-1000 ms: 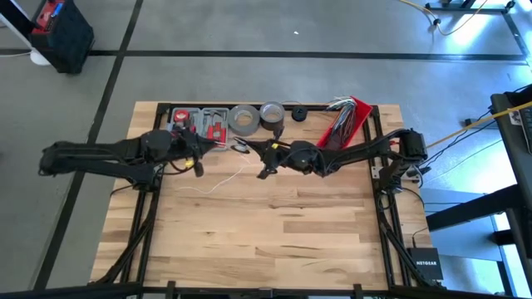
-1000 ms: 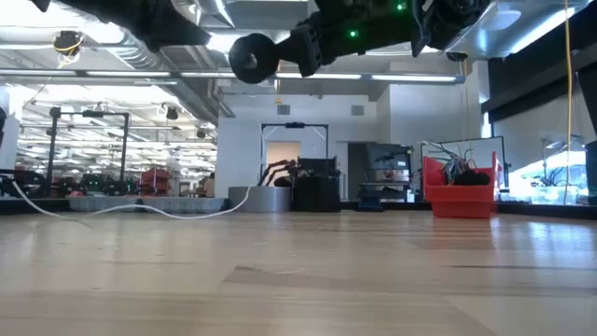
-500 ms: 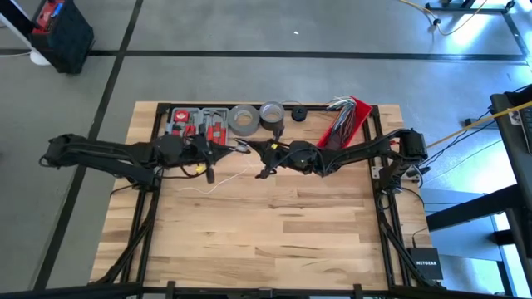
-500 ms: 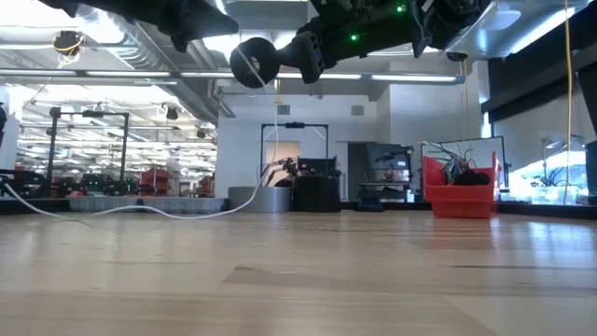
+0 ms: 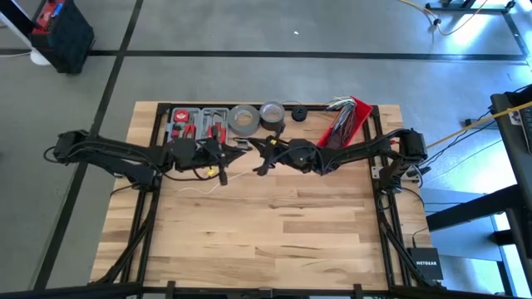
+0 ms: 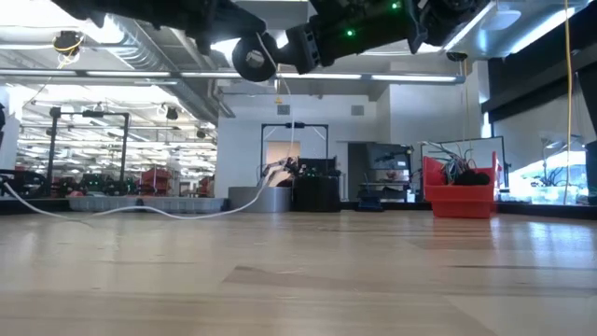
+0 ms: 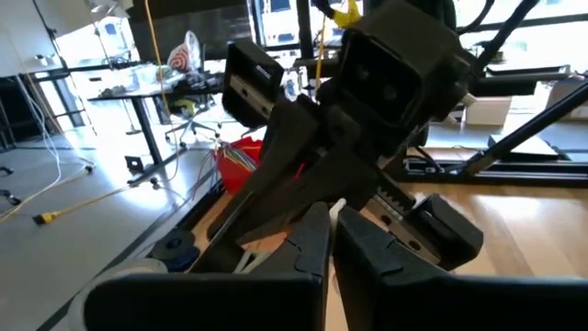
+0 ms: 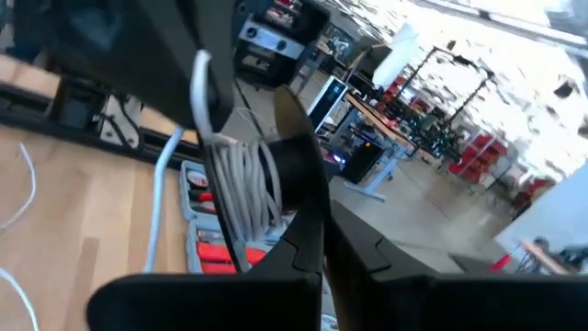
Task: Coil cords
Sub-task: Coil the white wire onto the black spool
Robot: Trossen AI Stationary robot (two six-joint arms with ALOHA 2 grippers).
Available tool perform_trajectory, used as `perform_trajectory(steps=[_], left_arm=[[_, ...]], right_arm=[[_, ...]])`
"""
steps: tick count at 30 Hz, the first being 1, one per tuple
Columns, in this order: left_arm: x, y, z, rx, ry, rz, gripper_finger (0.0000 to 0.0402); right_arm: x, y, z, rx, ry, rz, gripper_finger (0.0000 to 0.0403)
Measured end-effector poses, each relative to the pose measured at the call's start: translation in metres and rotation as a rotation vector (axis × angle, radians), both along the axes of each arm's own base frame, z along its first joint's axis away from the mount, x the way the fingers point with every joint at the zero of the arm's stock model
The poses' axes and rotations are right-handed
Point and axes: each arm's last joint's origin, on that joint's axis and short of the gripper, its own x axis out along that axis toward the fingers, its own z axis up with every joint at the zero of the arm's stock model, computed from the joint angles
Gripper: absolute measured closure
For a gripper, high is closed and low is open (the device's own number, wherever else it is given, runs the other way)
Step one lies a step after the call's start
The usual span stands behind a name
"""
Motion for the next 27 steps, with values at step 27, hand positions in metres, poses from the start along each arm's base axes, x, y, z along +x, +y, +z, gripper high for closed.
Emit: perform_trajectory(steps=[27], left_arm=[[-0.001, -0.005, 0.002, 0.025, 0.004, -0.035, 0.0396]], right_arm=[[0.002, -0.003, 0.015, 0.133, -0.149, -0.105, 0.0397]])
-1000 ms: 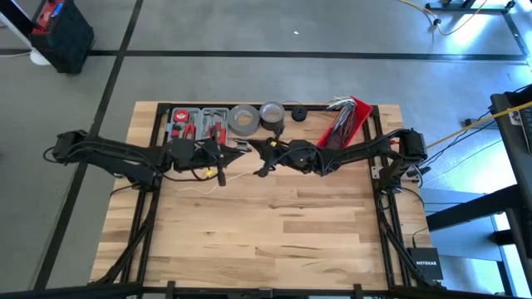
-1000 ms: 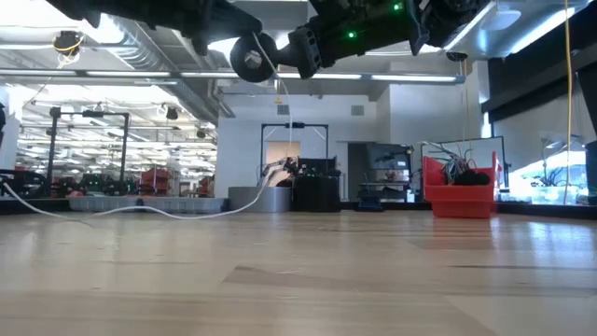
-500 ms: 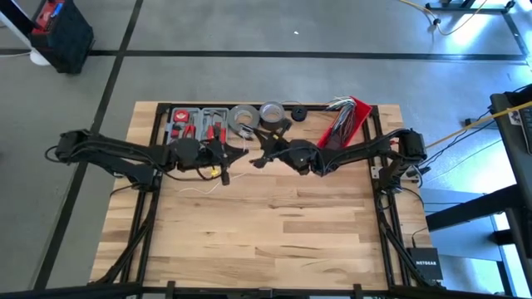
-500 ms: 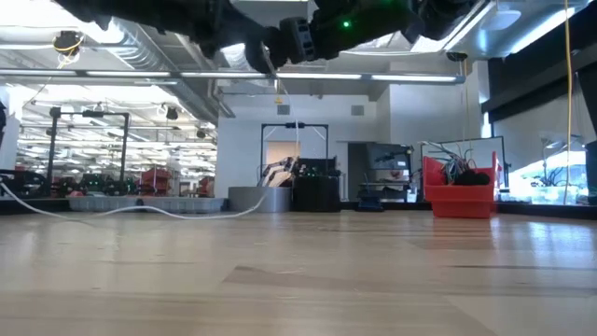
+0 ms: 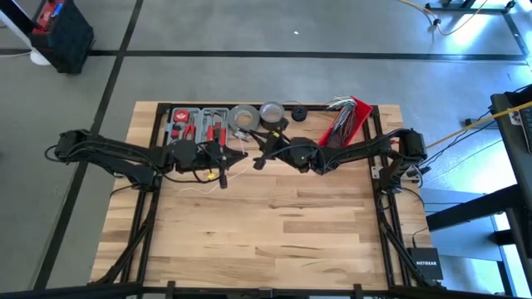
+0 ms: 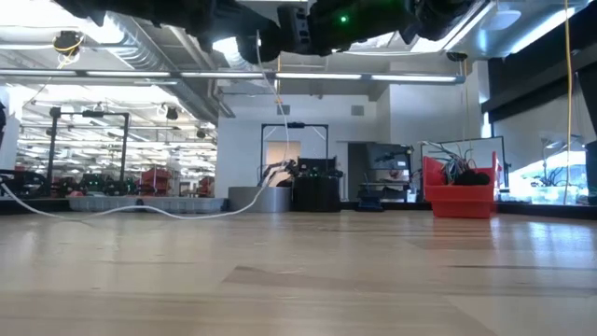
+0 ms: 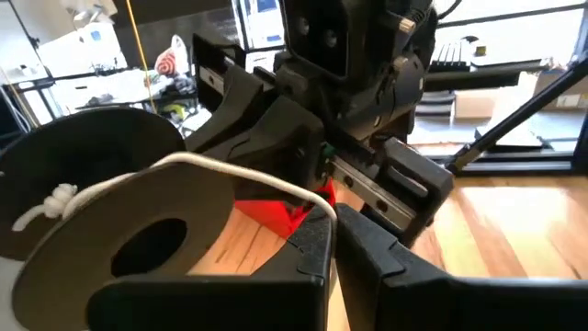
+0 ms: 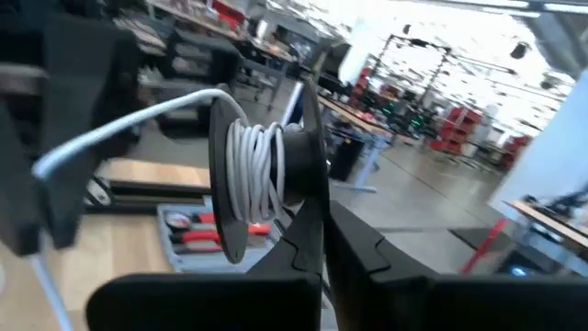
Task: Coil cords
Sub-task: Coil the white wire onto the black spool
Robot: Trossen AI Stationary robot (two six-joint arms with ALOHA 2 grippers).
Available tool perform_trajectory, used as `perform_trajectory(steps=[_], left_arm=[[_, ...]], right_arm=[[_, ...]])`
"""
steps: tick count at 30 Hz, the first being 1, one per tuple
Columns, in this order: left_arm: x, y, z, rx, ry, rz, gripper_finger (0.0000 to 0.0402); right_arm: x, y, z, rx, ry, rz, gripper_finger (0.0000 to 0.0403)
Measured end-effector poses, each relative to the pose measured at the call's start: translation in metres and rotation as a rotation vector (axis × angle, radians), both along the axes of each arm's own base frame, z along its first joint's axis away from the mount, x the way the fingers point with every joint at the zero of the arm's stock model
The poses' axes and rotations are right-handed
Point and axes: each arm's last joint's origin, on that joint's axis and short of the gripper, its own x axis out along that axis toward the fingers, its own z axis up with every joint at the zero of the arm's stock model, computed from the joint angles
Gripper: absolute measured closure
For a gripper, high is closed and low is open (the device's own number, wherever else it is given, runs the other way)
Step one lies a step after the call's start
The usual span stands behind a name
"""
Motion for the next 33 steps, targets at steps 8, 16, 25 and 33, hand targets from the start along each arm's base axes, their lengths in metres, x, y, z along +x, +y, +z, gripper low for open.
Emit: perform_trajectory(steps=[8, 16, 25, 33], left_arm=[[0.016, 0.001, -0.006, 0.009, -0.06, 0.015, 0.0399], [0.024, 0.011, -0.024, 0.065, 0.054, 0.145, 0.0397], [0.023, 0.018, -0.026, 0.113, 0.113, 0.171, 0.0397], [0.023, 0.017, -0.026, 0.12, 0.116, 0.163, 0.0396]], right_arm=[[0.003, 0.004, -0.002, -0.01, -0.005, 0.155, 0.0397], [0.003, 0.005, 0.0, -0.02, -0.016, 0.15, 0.0397], [-0.009, 0.025, 0.023, -0.053, -0.073, 0.137, 0.0397], [-0.018, 0.035, 0.049, -0.107, -0.096, 0.138, 0.0397]])
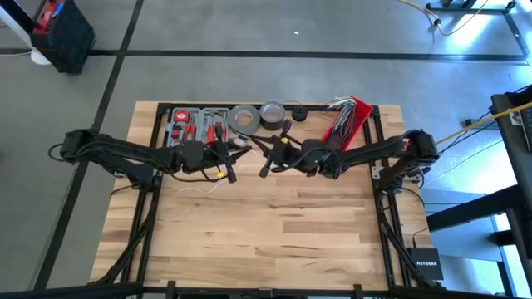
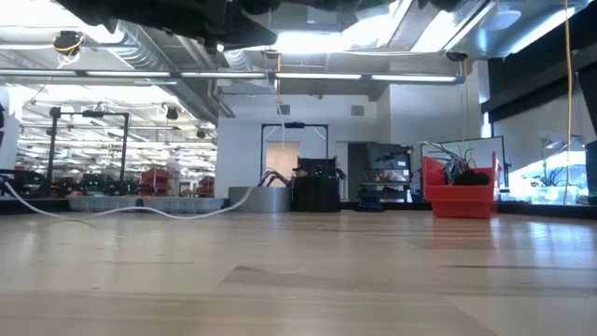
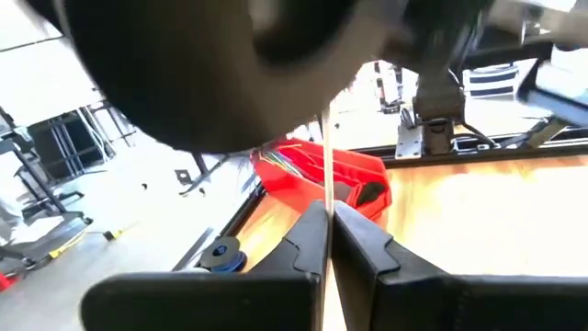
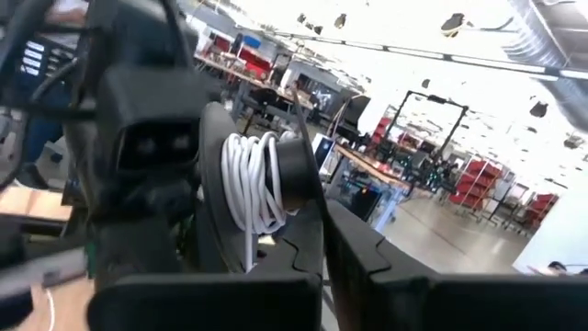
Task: Coil cords
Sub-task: Coil the white wire onto the black spool
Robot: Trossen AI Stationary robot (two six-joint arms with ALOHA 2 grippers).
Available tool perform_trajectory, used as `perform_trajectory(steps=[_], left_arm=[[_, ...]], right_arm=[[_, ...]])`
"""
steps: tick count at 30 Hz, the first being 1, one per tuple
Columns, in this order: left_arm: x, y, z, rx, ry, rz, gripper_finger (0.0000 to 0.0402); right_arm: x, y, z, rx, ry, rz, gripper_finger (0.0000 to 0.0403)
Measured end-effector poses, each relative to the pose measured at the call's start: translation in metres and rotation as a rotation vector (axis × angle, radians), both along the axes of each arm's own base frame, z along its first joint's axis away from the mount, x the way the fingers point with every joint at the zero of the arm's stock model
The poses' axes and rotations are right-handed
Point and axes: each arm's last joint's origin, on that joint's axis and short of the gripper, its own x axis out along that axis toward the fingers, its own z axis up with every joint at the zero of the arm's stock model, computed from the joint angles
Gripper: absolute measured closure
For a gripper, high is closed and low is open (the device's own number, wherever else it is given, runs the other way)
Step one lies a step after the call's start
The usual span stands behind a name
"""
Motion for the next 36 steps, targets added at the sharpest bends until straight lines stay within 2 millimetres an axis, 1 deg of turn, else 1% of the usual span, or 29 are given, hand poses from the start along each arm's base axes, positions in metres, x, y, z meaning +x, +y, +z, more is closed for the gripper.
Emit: perform_trajectory(steps=[4, 8, 15, 19, 24, 28, 32, 36], left_arm=[[0.0, 0.0, -0.001, 0.016, 0.011, 0.006, 0.0396], [0.0, 0.0, -0.002, 0.016, 0.021, 0.006, 0.0396], [-0.001, 0.001, -0.004, 0.028, 0.042, 0.003, 0.0396], [-0.001, 0.002, -0.005, 0.028, 0.046, 0.005, 0.0396], [-0.001, 0.002, -0.005, 0.03, 0.051, 0.005, 0.0396], [-0.001, 0.002, -0.006, 0.047, 0.061, 0.002, 0.0396], [-0.001, 0.002, -0.006, 0.055, 0.067, 0.001, 0.0396], [-0.001, 0.002, -0.006, 0.056, 0.072, 0.003, 0.0396]], right_arm=[[-0.003, -0.001, 0.015, -0.001, -0.012, -0.001, 0.0397], [-0.005, 0.003, 0.025, -0.001, -0.019, 0.007, 0.0397], [-0.003, 0.017, 0.049, -0.008, -0.018, 0.046, 0.0397], [-0.002, 0.025, 0.065, -0.009, 0.006, 0.062, 0.0397], [-0.003, 0.035, 0.087, -0.006, -0.015, 0.09, 0.0397], [-0.008, 0.041, 0.103, -0.005, -0.026, 0.114, 0.0397], [-0.017, 0.042, 0.118, -0.003, -0.015, 0.121, 0.0397], [-0.028, 0.043, 0.127, 0.021, -0.017, 0.136, 0.0397]])
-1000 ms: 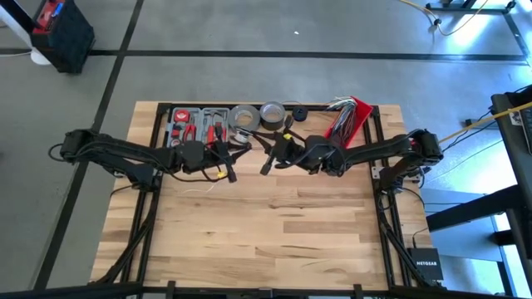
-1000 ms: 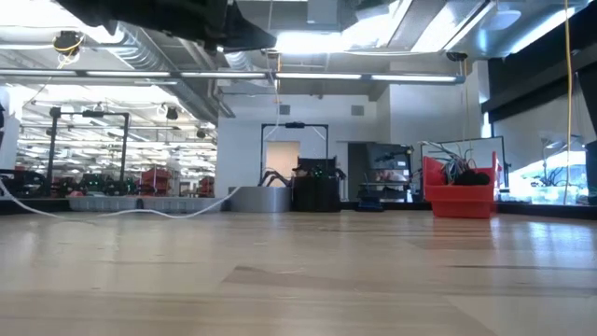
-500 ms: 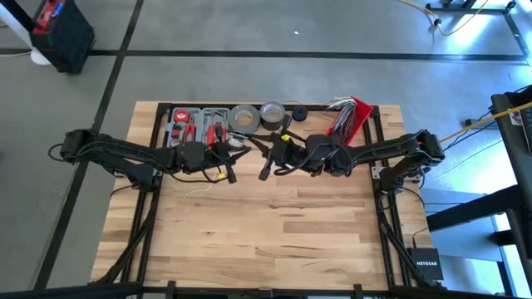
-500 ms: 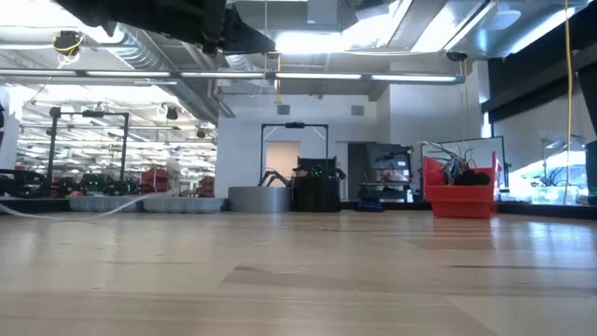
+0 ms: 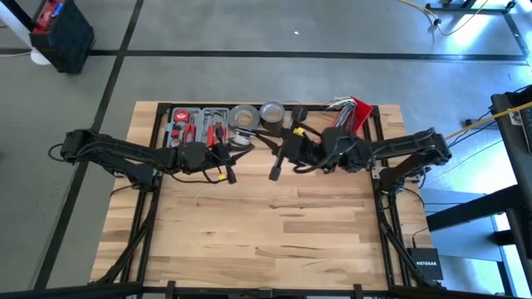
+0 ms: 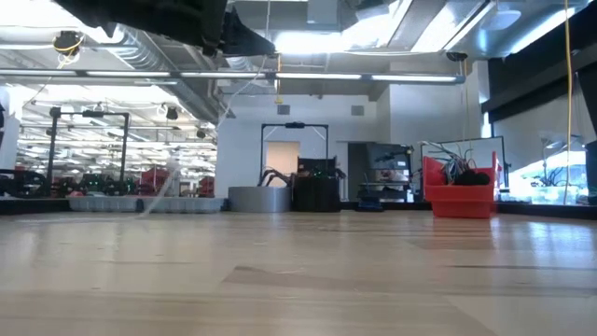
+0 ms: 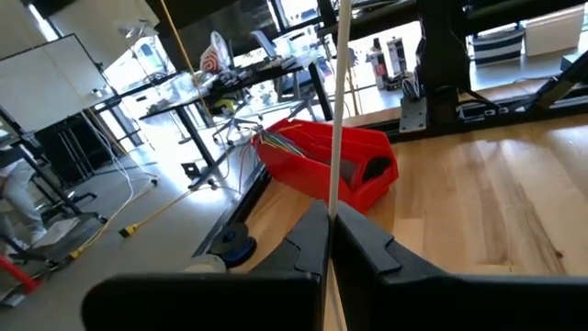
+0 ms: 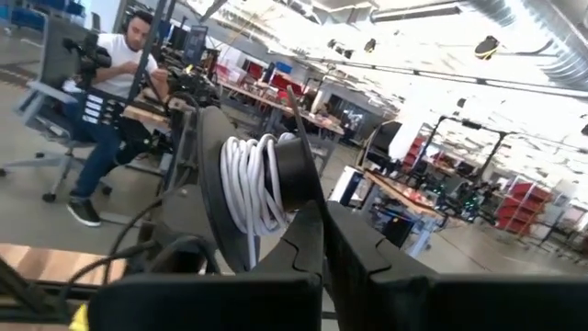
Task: Coil cords
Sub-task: Coil the white wire onto the black spool
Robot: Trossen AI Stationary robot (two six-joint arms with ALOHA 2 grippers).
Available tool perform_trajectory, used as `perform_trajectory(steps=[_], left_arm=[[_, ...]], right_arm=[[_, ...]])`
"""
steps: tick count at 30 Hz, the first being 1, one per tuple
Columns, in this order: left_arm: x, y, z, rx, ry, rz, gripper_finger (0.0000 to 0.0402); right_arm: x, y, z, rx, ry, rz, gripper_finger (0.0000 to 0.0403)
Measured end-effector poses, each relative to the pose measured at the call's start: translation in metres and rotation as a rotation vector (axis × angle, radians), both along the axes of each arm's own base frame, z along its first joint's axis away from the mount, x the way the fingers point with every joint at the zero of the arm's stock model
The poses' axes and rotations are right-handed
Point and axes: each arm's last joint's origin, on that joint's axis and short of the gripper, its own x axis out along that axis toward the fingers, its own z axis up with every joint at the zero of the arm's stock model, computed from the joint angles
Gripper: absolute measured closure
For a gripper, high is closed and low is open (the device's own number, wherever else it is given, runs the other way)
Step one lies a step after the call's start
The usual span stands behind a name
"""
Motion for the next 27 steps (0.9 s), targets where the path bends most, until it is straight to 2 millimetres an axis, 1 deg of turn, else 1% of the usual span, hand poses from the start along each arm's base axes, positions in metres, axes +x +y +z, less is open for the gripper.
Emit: perform_trajectory(steps=[2, 4, 6, 9, 13, 15, 17, 20, 23, 27], left_arm=[[0.0, 0.0, -0.001, 0.01, 0.009, -0.002, 0.0396], [-0.001, 0.001, 0.0, 0.013, 0.014, 0.006, 0.0396], [-0.004, 0.0, 0.0, 0.027, 0.036, 0.019, 0.0396], [-0.013, 0.001, 0.004, 0.044, 0.067, 0.046, 0.0396], [-0.034, 0.002, 0.021, 0.026, 0.038, 0.067, 0.0396], [-0.047, 0.002, 0.028, 0.007, 0.035, 0.069, 0.0396], [-0.06, 0.002, 0.036, -0.015, 0.015, 0.069, 0.0396], [-0.08, 0.001, 0.046, -0.037, -0.02, 0.072, 0.0396], [-0.099, 0.001, 0.055, -0.067, -0.066, 0.076, 0.0396], [-0.117, 0.001, 0.061, -0.081, -0.136, 0.074, 0.0396]], right_arm=[[-0.005, 0.001, 0.003, 0.006, 0.01, 0.013, 0.0397], [-0.007, 0.004, 0.001, 0.012, 0.045, 0.028, 0.0397], [-0.007, 0.006, -0.004, 0.011, 0.103, 0.033, 0.0397], [-0.008, 0.01, -0.014, 0.028, 0.208, 0.043, 0.0397], [-0.008, 0.01, -0.028, 0.03, 0.34, 0.015, 0.0397], [-0.005, 0.01, -0.039, 0.031, 0.403, -0.006, 0.0397], [0.0, 0.009, -0.055, 0.012, 0.472, -0.059, 0.0397], [0.007, 0.004, -0.069, -0.016, 0.512, -0.111, 0.0397], [0.014, -0.005, -0.083, -0.017, 0.547, -0.143, 0.0397], [0.025, -0.017, -0.103, -0.002, 0.605, -0.163, 0.0397]])
